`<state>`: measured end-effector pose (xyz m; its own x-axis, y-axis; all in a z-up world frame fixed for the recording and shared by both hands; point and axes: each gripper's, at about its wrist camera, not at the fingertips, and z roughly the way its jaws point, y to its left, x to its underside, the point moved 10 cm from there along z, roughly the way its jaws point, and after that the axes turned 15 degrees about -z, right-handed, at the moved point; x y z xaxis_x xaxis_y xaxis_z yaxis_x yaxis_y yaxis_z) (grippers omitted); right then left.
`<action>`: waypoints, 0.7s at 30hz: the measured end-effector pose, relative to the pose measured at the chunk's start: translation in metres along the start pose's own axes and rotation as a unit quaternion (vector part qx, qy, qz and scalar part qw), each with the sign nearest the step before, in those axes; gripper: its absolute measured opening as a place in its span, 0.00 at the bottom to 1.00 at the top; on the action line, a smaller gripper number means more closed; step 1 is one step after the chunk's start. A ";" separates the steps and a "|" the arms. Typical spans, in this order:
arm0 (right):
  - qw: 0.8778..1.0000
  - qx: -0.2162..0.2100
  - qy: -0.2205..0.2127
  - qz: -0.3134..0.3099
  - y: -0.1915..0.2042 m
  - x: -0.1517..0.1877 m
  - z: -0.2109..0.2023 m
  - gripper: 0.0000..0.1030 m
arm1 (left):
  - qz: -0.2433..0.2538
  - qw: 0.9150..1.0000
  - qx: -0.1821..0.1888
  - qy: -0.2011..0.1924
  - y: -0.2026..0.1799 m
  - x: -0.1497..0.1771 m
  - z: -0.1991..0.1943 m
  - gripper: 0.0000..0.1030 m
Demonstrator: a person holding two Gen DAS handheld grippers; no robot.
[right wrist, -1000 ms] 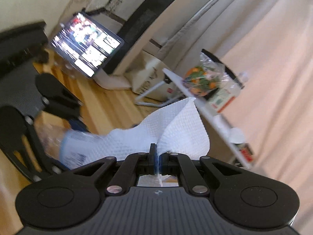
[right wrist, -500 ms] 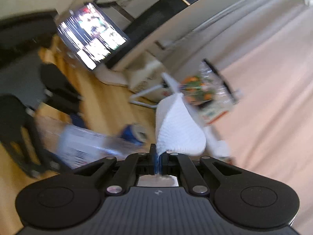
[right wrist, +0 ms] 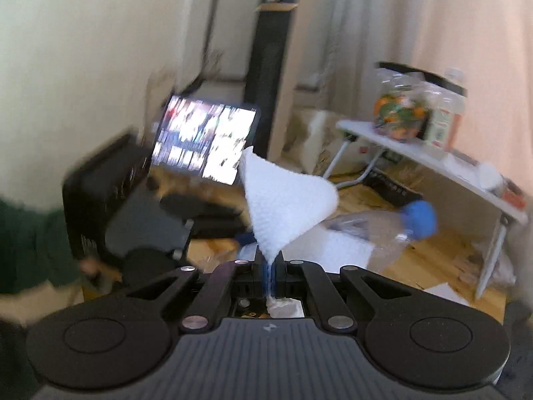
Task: Clean container
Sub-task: 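Rotate the bottle with the left tool while the right tool wipes its cap and side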
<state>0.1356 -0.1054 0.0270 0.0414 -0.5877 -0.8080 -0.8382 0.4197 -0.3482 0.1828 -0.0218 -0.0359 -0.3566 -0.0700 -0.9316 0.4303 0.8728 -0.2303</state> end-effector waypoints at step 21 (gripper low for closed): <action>0.996 0.061 -0.023 0.063 -0.066 0.017 0.002 0.05 | 0.017 0.998 0.050 0.019 -0.025 0.005 0.000 0.63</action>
<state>0.1926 -0.1414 0.0347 -0.0326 -0.4931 -0.8694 -0.7667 0.5704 -0.2947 0.1701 -0.0438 -0.0345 -0.3710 -0.0212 -0.9284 0.5233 0.8211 -0.2278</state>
